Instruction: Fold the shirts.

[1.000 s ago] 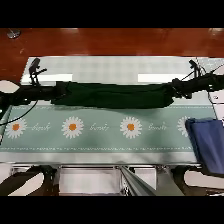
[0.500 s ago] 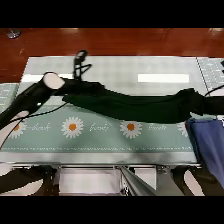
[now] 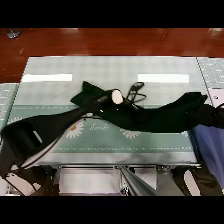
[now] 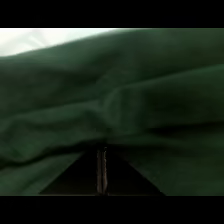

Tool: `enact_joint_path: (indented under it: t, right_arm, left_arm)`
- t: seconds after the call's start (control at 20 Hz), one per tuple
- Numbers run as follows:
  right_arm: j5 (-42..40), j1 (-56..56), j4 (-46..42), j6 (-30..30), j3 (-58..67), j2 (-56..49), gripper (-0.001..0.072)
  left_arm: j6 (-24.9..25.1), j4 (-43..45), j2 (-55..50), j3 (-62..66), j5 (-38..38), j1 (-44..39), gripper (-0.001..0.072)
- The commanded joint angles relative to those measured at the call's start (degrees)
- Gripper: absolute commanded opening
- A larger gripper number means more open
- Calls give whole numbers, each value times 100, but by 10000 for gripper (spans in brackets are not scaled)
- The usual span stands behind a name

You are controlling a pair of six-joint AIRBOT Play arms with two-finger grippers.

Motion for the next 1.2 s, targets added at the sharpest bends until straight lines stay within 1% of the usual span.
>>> enact_joint_path:
  t: [0.0,0.05,0.15,0.3,0.4,0.55,0.65,0.75,0.8,0.85,0.95,1.0,1.05,1.15]
  right_arm:
    - [-140,-2,7,37,0,-2,26]
    - [-149,-2,46,28,-2,-31,26]
    - [-155,-2,157,-33,0,-107,26]
    - [-258,46,505,-140,0,-240,26]
    - [-546,439,564,-136,0,-400,26]
    - [-1235,1462,566,2,11,-931,26]
    - [-1814,2229,595,68,170,-1569,26]
    - [-2293,2927,605,66,629,-2446,26]
    - [-2420,3202,605,57,953,-2935,26]
    - [-2468,3451,608,42,1357,-3484,26]
    - [-2459,3847,608,11,2205,-4538,26]
    - [-2446,4006,616,11,2649,-5047,26]
    - [-2435,4129,660,13,3056,-5495,26]
    - [-2463,4345,789,-26,3829,-6325,26]
  left_arm:
    - [299,-203,-516,428,-332,-660,27]
    - [334,-203,-511,516,-393,-645,27]
    - [240,-201,-479,879,-824,-304,27]
    - [-144,-201,-254,1375,-1287,702,27]
    - [-181,-133,87,1499,-1502,1589,27]
    - [-186,293,824,1539,-2251,3195,27]
    - [-179,535,1394,1513,-2745,4186,27]
    - [-177,1080,2039,1388,-2879,5018,27]
    - [-177,1241,2376,1233,-2844,5414,27]
    - [-177,1182,2761,970,-2706,5869,27]
    - [-170,907,3613,138,-2188,6662,27]
    - [-44,802,4109,-431,-1961,6961,28]
    - [111,800,4579,-999,-1845,7134,28]
    - [166,756,5582,-2208,-2035,7259,28]
